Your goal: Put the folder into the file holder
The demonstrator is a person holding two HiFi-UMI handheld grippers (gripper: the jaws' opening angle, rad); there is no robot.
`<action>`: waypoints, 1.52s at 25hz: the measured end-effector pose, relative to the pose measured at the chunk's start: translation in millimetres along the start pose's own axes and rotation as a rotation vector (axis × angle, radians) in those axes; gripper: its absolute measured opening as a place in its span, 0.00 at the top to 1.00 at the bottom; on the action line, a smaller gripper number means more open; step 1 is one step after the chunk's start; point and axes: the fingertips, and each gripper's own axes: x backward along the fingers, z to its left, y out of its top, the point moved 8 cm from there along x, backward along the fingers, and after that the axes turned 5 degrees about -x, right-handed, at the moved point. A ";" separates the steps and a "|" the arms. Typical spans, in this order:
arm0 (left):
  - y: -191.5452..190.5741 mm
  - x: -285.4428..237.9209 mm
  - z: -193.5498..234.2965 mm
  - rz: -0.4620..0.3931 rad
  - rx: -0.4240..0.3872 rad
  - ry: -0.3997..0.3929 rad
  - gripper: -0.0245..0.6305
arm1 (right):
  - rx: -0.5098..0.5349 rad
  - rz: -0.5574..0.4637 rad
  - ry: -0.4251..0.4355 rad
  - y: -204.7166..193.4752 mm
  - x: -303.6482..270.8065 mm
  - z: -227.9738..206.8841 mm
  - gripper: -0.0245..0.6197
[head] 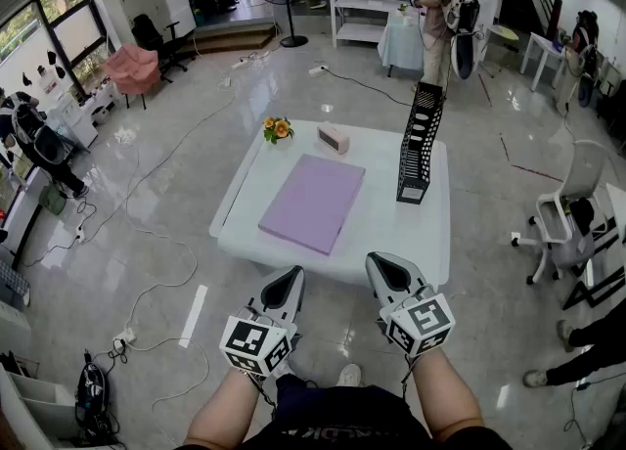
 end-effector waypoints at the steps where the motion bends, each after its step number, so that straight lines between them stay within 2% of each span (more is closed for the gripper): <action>1: 0.0 0.3 -1.1 0.001 -0.002 -0.002 0.96 | 0.000 0.001 -0.001 0.1 0.8 0.1 0.96; 16: 0.8 -2.0 -9.2 -0.011 -0.026 0.021 0.96 | -0.044 -0.037 0.022 -0.1 9.5 -7.1 0.96; 20: 2.4 -3.6 -12.5 -0.020 -0.024 0.019 0.88 | -0.079 -0.051 0.020 -0.1 13.0 -14.8 0.96; 22: 3.4 -5.4 -13.4 -0.034 0.008 0.015 0.83 | -0.095 -0.057 0.028 1.0 14.0 -18.8 0.96; 23: 3.7 -7.1 -13.6 -0.039 0.029 0.012 0.76 | -0.104 -0.061 0.036 1.9 13.9 -20.5 0.93; 25: 4.3 -11.0 -13.4 -0.035 0.047 0.007 0.48 | -0.121 -0.065 0.045 3.7 12.6 -23.1 0.75; 26: 4.7 -12.0 -13.2 -0.029 0.043 0.006 0.45 | -0.124 -0.064 0.042 4.3 11.5 -23.8 0.64; 27: 5.4 -12.5 -13.0 -0.024 0.035 0.006 0.43 | -0.126 -0.062 0.037 4.8 10.8 -24.5 0.59; 28: 6.3 -12.5 -13.1 -0.022 0.027 0.007 0.43 | -0.129 -0.061 0.033 5.1 10.8 -25.4 0.58; 38: 9.9 -19.6 -12.0 -0.022 0.005 0.015 0.42 | -0.148 -0.062 0.020 5.5 11.5 -39.5 0.58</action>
